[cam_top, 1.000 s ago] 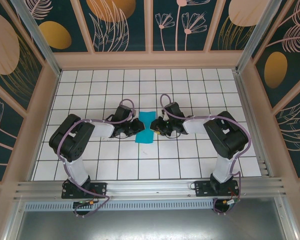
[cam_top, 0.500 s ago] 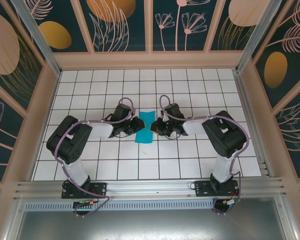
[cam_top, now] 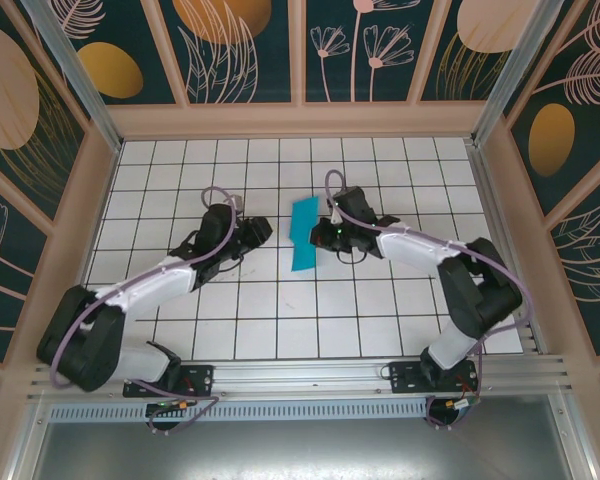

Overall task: Fold a paper plane with a square sheet of paper (pick it up from the middle)
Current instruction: Turn over the paper at the center of the table.

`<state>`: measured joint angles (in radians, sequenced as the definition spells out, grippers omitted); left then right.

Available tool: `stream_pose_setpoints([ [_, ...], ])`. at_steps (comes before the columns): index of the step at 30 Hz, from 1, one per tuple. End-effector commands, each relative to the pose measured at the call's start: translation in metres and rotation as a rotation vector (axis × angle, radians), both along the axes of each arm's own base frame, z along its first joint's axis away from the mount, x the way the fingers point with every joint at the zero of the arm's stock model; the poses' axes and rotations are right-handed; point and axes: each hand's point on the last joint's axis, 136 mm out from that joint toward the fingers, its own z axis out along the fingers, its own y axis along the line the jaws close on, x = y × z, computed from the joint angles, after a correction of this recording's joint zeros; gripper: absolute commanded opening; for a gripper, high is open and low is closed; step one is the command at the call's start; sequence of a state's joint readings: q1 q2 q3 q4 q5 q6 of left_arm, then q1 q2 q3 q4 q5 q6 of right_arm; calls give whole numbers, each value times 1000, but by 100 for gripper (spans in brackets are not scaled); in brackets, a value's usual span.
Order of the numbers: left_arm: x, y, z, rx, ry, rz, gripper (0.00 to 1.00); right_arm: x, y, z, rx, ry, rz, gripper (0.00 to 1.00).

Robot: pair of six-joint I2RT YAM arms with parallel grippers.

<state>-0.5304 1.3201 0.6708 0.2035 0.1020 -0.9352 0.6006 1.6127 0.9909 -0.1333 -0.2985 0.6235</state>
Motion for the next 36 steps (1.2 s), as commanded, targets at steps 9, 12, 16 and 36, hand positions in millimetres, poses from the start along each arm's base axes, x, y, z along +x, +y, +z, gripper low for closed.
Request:
stream_pose_setpoints([
  [9,-17,79,34,41,-189,329,49,4,-137,74,-752,-209,-295,3],
  [12,-21,90,35,37,-209,373,53,-3,-153,80,-903,-188,-319,3],
  [16,-26,98,35,40,-217,404,54,-10,-135,60,-986,-170,-249,3],
  [36,-47,117,50,31,-256,437,59,-40,86,-4,-227,8,222,46],
])
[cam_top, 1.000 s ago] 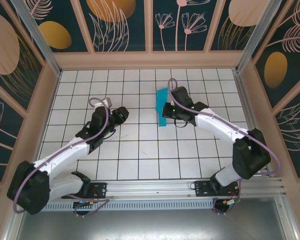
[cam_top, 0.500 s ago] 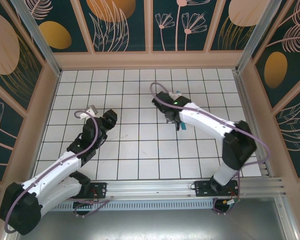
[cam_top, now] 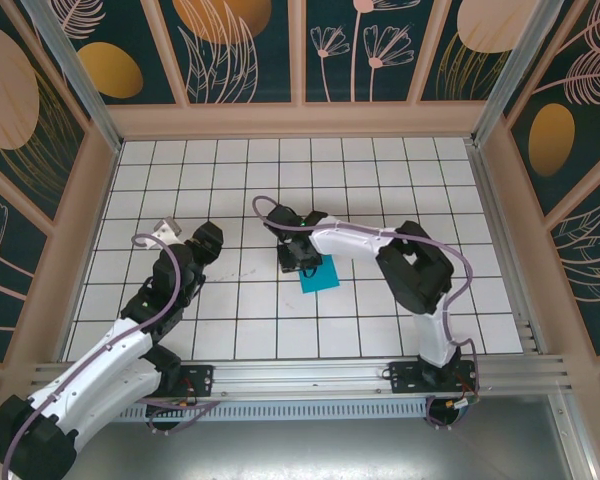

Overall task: Fold a paper plane with a square sheet of paper (pick it up from the middle)
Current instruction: Turn over the paper at the center of the table, then rotate the paper at the center of the table.

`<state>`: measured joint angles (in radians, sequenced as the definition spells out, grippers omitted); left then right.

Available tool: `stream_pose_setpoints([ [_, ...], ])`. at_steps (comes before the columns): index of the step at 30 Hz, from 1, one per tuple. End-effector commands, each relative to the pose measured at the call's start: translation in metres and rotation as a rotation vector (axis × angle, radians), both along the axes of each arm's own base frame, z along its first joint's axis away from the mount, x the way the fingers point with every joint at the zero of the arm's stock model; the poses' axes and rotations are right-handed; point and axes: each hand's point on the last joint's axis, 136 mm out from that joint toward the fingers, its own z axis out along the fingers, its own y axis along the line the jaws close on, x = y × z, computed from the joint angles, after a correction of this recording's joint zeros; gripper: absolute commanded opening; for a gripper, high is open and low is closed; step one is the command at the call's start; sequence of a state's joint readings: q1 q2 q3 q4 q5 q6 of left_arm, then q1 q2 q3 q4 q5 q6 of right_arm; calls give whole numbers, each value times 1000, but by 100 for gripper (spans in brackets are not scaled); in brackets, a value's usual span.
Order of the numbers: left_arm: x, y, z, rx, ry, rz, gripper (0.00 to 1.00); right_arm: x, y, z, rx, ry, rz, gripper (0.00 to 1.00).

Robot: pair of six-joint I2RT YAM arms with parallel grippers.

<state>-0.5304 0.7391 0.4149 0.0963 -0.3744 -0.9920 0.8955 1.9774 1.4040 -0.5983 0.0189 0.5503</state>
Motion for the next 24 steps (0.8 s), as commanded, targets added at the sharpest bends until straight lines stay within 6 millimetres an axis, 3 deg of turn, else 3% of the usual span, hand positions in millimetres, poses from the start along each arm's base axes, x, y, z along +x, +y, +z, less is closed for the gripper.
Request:
stream_pose_setpoints([
  [1,-2,-3,-4,18,15,-26,59,6,22,67,328,-31,23,47],
  [4,0,-12,-6,18,17,-66,60,8,1,73,500,3,-35,45],
  [7,5,-27,-11,18,33,-135,60,3,-15,69,632,44,-80,33],
  [12,15,-60,-24,9,93,-265,60,-2,-23,39,619,98,-130,17],
  [18,25,-101,-40,-13,171,-431,60,3,-36,3,595,135,-341,13],
  [21,29,-114,-52,-18,214,-479,60,-2,-54,-22,529,167,-514,12],
  [24,33,-126,-58,-30,247,-523,59,-8,-64,-33,561,185,-618,13],
])
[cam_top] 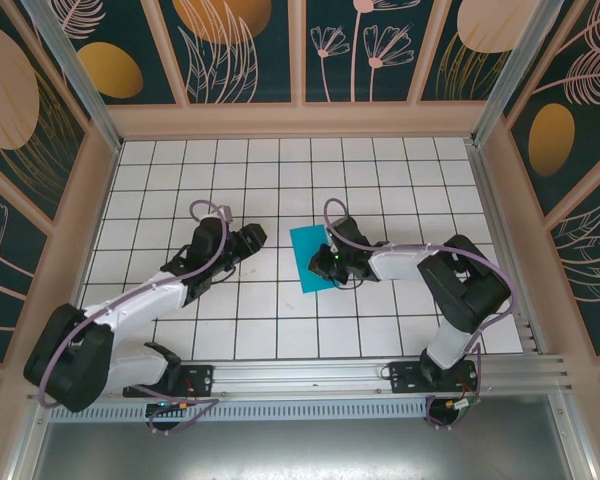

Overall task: Fold a paper plane with a square sheet of paper (pick it up from the middle)
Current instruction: Rotate the paper at the center of the table, then third fold the triangle at the center of the table.

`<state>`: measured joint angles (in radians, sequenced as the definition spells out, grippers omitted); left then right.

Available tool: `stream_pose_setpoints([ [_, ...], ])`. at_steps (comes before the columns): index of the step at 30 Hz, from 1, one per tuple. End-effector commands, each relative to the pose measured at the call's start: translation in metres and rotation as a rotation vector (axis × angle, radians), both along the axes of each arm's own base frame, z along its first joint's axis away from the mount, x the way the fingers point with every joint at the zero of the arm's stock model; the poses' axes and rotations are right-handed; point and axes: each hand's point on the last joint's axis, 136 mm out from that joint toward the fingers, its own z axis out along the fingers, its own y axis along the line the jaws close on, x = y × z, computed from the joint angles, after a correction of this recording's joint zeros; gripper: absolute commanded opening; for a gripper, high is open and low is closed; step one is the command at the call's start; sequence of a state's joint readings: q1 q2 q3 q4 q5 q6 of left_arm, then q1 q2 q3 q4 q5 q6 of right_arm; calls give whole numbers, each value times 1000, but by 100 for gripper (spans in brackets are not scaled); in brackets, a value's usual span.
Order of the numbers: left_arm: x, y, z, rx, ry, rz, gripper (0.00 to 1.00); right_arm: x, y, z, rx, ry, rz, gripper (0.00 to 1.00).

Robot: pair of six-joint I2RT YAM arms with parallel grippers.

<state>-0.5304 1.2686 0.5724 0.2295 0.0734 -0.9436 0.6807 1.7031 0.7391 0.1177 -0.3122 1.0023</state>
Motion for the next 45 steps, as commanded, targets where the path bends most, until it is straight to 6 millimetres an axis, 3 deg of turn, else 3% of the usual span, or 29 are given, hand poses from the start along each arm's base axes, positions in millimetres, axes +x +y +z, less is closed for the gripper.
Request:
stream_pose_setpoints([
  [1,5,-25,10,-49,-8,-104,59,1,-8,-13,39,59,-172,13],
  [9,14,-55,-8,-84,67,-198,54,-11,4,-16,150,132,-241,14],
  [12,18,-69,-16,-85,102,-235,45,-4,9,0,144,77,-202,14],
  [15,23,-84,-20,-88,119,-279,36,10,12,35,115,-70,-106,17],
  [19,30,-102,-24,-88,135,-321,28,23,-19,57,-88,-200,-82,25],
  [21,33,-108,-36,-68,158,-336,26,23,-35,54,-102,-198,-80,29],
  [28,49,-120,-60,-24,203,-345,21,16,-44,41,39,-174,-16,39],
  [29,49,-120,-63,-20,207,-345,21,22,-50,41,48,-173,-28,40],
  [45,42,-112,-110,34,299,-327,18,22,-46,17,73,-108,35,41],
])
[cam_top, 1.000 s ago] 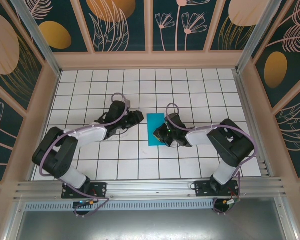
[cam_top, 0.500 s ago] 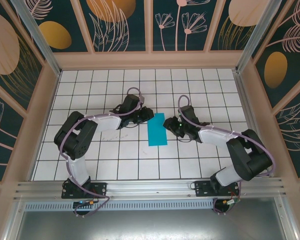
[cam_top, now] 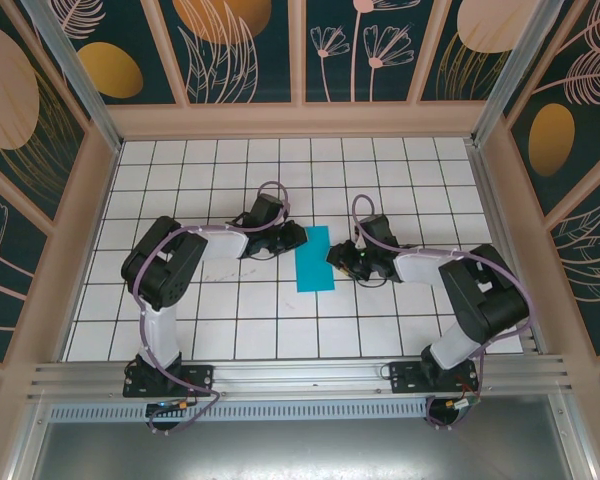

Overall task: Fold a paper plane with a square sheet of paper (pick it up from the middle)
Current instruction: Third fold the triangle at the center of the table.

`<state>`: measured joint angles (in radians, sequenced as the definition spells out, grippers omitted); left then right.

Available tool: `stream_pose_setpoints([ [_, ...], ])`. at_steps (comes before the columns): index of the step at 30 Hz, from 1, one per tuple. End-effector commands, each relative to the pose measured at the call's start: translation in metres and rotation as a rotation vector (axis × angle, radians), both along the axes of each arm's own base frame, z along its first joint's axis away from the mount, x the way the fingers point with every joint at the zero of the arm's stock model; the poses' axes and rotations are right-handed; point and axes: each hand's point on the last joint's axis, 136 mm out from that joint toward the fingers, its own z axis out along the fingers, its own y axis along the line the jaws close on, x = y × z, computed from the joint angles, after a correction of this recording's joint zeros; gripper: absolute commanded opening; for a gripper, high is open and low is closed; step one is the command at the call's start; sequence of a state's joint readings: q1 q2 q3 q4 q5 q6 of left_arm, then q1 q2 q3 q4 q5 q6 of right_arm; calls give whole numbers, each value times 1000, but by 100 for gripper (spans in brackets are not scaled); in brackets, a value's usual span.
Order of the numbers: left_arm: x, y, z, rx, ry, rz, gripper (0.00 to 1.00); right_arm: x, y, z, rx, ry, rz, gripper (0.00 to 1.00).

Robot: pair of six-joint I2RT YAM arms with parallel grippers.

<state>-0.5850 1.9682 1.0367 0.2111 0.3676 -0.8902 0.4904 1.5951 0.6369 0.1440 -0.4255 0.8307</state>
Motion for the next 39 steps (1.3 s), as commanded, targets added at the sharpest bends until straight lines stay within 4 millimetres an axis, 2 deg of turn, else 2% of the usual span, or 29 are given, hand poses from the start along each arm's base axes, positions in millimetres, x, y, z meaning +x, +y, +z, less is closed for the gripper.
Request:
stream_pose_setpoints([
  [1,-5,3,-14,34,20,-13,18,3,5,1,25,-20,29,41],
  [9,-11,8,-22,49,34,-13,17,-2,13,5,93,-17,49,40],
  [17,-12,3,-12,24,14,-40,20,5,19,10,128,-24,47,39],
  [22,-12,0,5,-8,-28,-63,28,12,20,8,115,-25,48,38],
  [26,-12,1,36,-34,-106,-66,37,16,18,2,107,-14,43,34],
  [33,-46,13,55,24,-191,-101,42,17,17,6,115,-23,38,21],
  [37,-65,20,55,78,-226,-111,42,16,15,10,123,-16,12,12],
  [39,-73,22,59,115,-265,-124,43,14,12,9,130,3,-17,11],
])
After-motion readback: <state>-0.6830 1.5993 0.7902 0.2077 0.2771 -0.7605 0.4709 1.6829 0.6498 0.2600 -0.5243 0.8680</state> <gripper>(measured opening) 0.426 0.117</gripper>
